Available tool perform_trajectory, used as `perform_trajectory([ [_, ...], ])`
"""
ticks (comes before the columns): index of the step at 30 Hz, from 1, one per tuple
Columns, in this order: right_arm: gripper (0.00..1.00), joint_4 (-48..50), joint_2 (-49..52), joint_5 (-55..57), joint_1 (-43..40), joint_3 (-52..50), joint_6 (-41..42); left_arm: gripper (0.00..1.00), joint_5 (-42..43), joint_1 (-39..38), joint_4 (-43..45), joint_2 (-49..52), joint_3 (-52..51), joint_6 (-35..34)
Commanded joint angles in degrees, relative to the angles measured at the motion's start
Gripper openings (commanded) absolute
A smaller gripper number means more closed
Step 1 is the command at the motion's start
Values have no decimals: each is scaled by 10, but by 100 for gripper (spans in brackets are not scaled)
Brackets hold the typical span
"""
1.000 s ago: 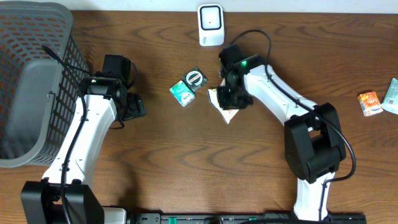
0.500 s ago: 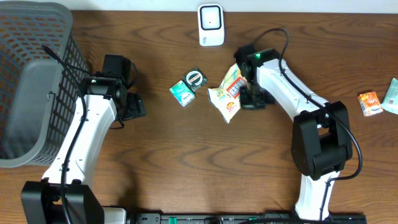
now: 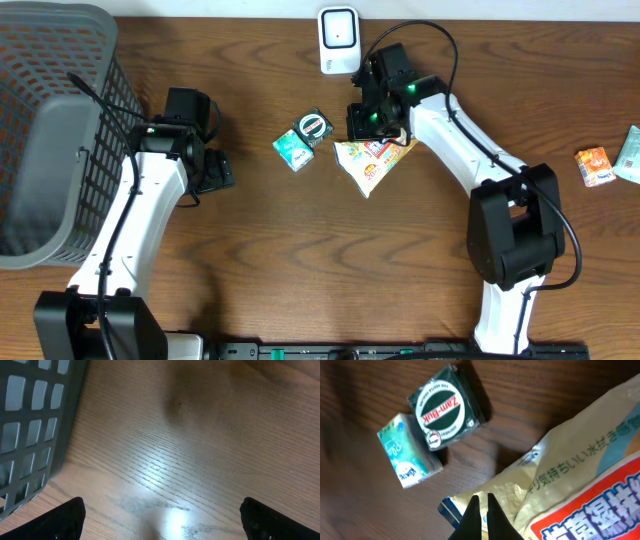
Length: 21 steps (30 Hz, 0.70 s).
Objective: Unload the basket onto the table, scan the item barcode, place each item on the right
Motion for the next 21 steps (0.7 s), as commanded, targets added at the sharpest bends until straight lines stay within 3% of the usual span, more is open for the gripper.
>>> perform_trajectory([
  [1,1,-21,-14,47,21,-23,8,98,-12,2,-2,0,-2,-8],
  [7,1,-49,-14,88,31,-88,12,98,-12,2,-2,0,-2,-8],
  [14,1,-174,-33,198,3,-80,47,98,-12,2,-2,0,-2,-8],
  [21,1,-193,-89,167,-22,-76,45,98,-12,2,-2,0,-2,-8],
])
